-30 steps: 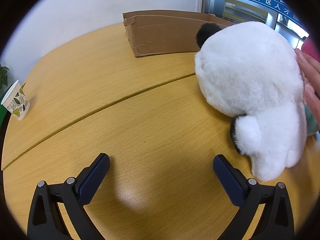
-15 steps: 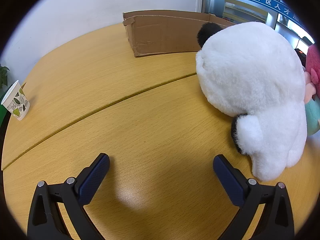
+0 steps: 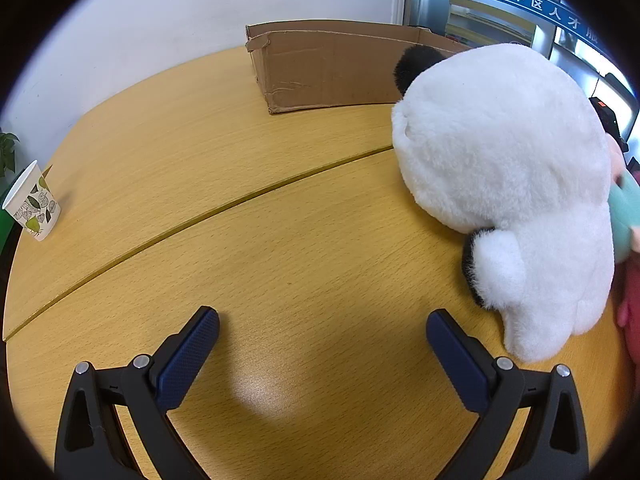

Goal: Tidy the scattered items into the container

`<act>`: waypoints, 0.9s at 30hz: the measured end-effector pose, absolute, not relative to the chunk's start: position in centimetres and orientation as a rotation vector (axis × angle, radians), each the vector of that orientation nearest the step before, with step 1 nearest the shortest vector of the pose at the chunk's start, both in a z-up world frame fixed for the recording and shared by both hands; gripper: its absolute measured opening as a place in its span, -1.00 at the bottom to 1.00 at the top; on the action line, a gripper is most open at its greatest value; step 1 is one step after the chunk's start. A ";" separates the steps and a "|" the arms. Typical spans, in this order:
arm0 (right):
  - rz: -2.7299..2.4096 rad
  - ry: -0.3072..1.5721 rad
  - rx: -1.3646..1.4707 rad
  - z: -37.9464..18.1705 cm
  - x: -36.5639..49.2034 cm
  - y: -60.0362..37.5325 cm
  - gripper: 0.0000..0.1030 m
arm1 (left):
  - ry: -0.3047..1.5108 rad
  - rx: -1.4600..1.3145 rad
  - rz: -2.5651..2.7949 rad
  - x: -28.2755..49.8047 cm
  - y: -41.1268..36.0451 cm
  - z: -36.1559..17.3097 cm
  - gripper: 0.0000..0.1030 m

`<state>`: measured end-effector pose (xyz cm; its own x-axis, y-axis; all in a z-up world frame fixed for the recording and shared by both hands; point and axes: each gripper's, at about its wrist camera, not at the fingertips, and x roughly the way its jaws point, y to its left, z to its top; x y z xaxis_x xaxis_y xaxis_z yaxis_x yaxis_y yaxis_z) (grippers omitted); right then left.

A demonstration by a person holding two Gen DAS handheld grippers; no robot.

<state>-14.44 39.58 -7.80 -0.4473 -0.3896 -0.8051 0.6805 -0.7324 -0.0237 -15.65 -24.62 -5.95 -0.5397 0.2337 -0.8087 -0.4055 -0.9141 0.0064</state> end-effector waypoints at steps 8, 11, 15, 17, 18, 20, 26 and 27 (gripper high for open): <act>-2.187 0.459 1.093 -7.8 -14.4 39.6 1.00 | 0.255 -1.264 2.487 -15.7 -24.5 -5.7 1.00; -2.187 0.459 1.093 -7.8 -14.4 39.6 1.00 | 0.232 -1.281 2.521 -15.9 -24.2 -5.6 1.00; -2.187 0.459 1.093 -7.8 -14.4 39.6 1.00 | 0.197 -1.305 2.570 -15.7 -23.9 -5.5 1.00; -2.187 0.459 1.093 -7.8 -14.4 39.6 1.00 | 0.183 -1.310 2.580 -15.4 -24.0 -5.4 1.00; -2.187 0.459 1.093 -7.8 -14.4 39.6 1.00 | 0.168 -1.315 2.595 -15.1 -24.1 -5.3 0.99; -2.187 0.459 1.093 -7.8 -14.4 39.6 1.00 | 0.138 -1.326 2.615 -14.3 -24.3 -5.2 0.99; -2.187 0.459 1.093 -7.8 -14.4 39.6 1.00 | -0.103 -1.107 2.884 -7.9 -26.1 0.9 0.99; -2.187 0.459 1.093 -7.8 -14.4 39.6 1.00 | -0.121 -1.043 2.940 -6.5 -25.4 2.5 0.99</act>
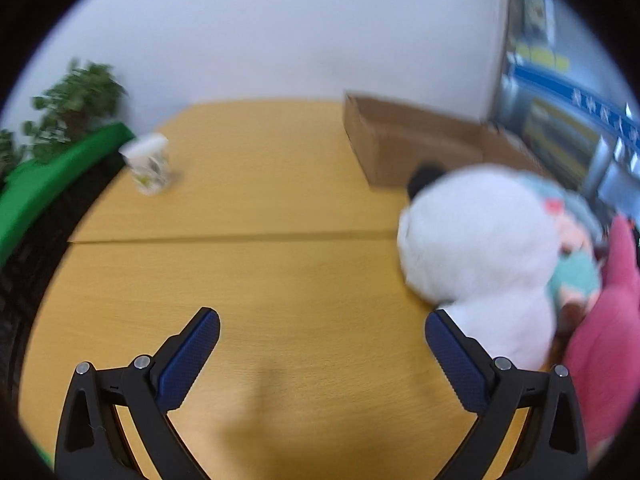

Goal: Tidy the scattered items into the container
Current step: 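Move both tools toward the pink plush bear lying on the table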

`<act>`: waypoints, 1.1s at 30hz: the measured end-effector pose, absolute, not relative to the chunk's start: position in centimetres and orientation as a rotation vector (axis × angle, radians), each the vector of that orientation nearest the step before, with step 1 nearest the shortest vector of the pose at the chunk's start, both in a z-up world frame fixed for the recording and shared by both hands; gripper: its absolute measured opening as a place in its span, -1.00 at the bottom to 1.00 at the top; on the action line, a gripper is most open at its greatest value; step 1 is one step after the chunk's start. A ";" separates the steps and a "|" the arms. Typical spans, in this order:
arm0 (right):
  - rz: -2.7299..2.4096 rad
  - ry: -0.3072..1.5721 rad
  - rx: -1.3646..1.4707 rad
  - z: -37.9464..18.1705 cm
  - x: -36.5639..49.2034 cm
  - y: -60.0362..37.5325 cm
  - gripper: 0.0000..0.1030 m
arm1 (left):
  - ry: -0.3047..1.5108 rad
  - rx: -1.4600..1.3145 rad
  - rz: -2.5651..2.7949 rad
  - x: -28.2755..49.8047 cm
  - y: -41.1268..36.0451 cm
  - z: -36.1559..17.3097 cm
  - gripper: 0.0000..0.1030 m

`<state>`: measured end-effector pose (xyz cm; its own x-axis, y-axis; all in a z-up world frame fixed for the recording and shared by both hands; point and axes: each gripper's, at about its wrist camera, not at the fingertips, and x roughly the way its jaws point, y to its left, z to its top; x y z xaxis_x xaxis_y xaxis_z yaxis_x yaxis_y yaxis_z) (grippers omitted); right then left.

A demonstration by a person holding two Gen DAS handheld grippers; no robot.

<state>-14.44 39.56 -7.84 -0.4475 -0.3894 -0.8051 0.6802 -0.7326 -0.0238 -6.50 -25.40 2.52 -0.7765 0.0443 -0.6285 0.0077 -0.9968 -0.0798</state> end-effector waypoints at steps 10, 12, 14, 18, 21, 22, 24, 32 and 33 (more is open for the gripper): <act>-2.187 0.459 1.093 -7.9 -14.4 39.6 1.00 | -0.370 -1.003 2.964 0.5 -13.5 5.0 0.99; -2.187 0.459 1.093 -7.9 -14.4 39.6 1.00 | -0.396 -1.045 2.917 1.3 -11.9 4.2 0.99; -2.187 0.459 1.093 -7.9 -14.4 39.6 1.00 | -0.408 -1.075 2.903 1.7 -9.8 3.2 0.99; -2.187 0.459 1.093 -7.9 -14.5 39.6 1.00 | -0.363 -1.119 3.015 2.3 -7.3 2.6 0.99; -2.254 0.422 1.127 -7.9 -14.8 39.1 1.00 | -0.346 -1.117 3.077 1.0 -5.9 2.2 1.00; -2.298 0.397 1.150 -7.9 -14.9 38.7 1.00 | -0.332 -1.120 3.086 0.5 -6.0 2.0 1.00; -2.404 0.336 1.204 -7.9 -14.8 38.1 1.00 | -0.338 -1.127 3.079 -0.5 -6.8 1.5 1.00; -2.599 0.213 1.299 -7.9 -14.0 36.6 1.00 | -0.345 -1.059 2.991 -4.7 -11.8 1.7 1.00; -2.610 0.203 1.305 -7.9 -14.0 36.5 1.00 | -0.356 -1.048 2.982 -4.6 -12.1 1.7 1.00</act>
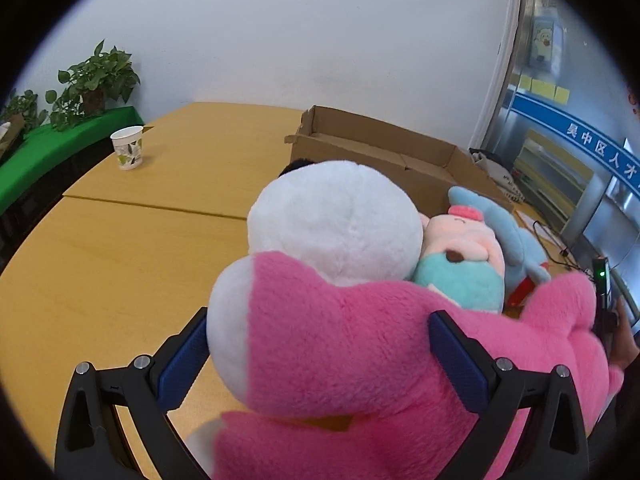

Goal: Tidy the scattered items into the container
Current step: 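Move both tools toward the pink plush bear lying on the table, then close the left tool on the pink bear while the right tool also grips it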

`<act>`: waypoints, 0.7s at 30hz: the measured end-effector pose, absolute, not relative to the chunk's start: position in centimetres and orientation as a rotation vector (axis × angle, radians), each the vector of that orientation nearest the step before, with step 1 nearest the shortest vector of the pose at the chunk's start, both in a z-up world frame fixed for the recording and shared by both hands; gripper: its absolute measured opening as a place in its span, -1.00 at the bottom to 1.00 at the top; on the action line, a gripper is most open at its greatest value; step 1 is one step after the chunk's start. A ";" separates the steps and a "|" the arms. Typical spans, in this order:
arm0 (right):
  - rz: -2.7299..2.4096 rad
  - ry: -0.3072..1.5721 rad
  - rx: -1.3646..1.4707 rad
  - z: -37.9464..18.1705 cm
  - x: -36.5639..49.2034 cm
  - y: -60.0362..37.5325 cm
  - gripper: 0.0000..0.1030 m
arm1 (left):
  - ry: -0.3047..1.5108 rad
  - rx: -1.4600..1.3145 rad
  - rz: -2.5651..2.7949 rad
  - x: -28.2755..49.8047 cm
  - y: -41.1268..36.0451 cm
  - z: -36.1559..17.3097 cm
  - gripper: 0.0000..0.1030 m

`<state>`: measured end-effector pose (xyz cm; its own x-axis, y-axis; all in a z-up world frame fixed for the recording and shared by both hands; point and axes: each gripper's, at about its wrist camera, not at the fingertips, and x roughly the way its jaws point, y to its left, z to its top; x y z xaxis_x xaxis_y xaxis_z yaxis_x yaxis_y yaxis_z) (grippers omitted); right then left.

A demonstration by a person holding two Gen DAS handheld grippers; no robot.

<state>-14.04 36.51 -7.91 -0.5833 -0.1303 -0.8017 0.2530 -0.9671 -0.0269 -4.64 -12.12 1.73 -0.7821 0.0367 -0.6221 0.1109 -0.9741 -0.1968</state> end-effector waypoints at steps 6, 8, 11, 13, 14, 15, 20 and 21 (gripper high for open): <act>-2.669 0.135 1.342 -7.6 -11.3 35.7 1.00 | 0.321 0.978 -2.991 -1.0 -12.5 2.9 0.99; -2.664 0.085 1.262 -6.5 -8.1 34.9 1.00 | 0.297 0.964 -3.025 0.6 -12.9 3.5 0.99; -2.664 -0.018 1.103 -3.5 -2.8 33.5 1.00 | 0.268 1.001 -3.071 1.9 -13.5 3.7 0.99; -2.636 -0.090 0.993 -1.3 0.2 32.4 1.00 | 0.287 1.036 -3.097 2.0 -13.7 3.2 0.99; -2.610 -0.129 0.945 -0.3 1.6 31.8 1.00 | 0.310 1.073 -3.109 1.9 -13.7 2.7 0.99; -2.577 -0.168 0.903 0.6 2.9 31.1 1.00 | 0.332 1.111 -3.125 1.7 -13.5 2.2 0.99; -2.408 -0.284 0.870 1.2 6.7 26.9 1.00 | 0.255 1.245 -3.194 1.0 -12.0 -0.5 0.99; -2.387 -0.261 0.883 0.6 7.1 25.7 1.00 | 0.275 1.262 -3.188 1.0 -12.1 -0.9 0.99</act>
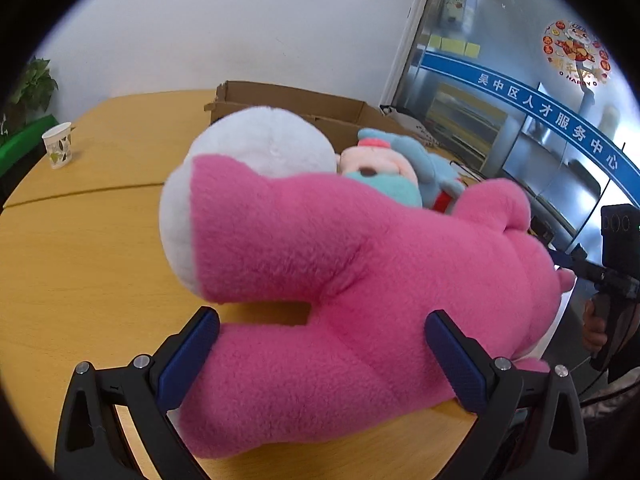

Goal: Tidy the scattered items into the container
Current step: 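Close the left tool on the pink bear while the right tool also grips it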

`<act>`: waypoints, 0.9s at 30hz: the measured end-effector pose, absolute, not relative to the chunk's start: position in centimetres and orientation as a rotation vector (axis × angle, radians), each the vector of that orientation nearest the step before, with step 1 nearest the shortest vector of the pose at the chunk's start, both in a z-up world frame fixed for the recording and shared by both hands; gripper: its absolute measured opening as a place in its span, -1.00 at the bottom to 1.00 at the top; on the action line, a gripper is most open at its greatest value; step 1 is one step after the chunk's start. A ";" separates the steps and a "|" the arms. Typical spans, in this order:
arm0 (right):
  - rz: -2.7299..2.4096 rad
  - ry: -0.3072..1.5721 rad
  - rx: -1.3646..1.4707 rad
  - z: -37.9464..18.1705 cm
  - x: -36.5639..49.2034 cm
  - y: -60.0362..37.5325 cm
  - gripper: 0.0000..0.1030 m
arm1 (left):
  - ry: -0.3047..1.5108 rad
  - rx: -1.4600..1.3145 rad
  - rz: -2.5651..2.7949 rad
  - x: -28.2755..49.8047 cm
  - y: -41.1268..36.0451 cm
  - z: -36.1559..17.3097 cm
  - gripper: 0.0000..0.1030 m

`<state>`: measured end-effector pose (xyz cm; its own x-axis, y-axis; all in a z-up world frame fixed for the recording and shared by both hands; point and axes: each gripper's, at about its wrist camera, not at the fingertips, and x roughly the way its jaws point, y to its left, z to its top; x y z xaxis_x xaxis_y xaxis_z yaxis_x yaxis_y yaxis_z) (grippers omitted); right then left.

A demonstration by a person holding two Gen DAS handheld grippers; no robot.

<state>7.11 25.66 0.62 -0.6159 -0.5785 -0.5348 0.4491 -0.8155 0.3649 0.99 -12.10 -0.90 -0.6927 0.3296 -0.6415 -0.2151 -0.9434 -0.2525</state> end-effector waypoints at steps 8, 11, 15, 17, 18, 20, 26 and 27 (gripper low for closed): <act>-2.426 -0.293 0.977 -3.6 4.7 20.7 1.00 | -0.302 -1.092 2.616 1.4 -13.0 -2.3 0.98; -2.410 -0.290 0.960 -3.7 3.8 20.6 1.00 | -0.343 -1.157 2.687 1.7 -14.6 -3.0 0.98; -2.376 -0.344 0.956 -4.3 3.4 21.4 1.00 | -0.641 -1.232 2.573 1.6 -15.9 -5.3 0.99; -2.385 -0.345 0.956 -4.3 3.5 21.4 1.00 | -0.668 -1.203 2.574 2.0 -15.6 -5.5 0.96; -2.391 -0.345 0.960 -4.3 3.5 21.3 1.00 | -0.675 -1.187 2.566 2.1 -15.4 -5.4 0.86; -2.393 -0.345 0.970 -4.2 3.7 21.3 0.99 | -0.701 -1.158 2.550 2.7 -15.4 -5.1 0.67; -2.422 -0.334 0.941 -3.8 5.3 21.6 0.82 | -0.651 -1.133 2.597 4.2 -14.6 -3.5 0.05; -2.431 -0.335 0.936 -3.6 5.6 21.5 0.75 | -0.638 -1.126 2.612 4.5 -14.3 -3.1 0.02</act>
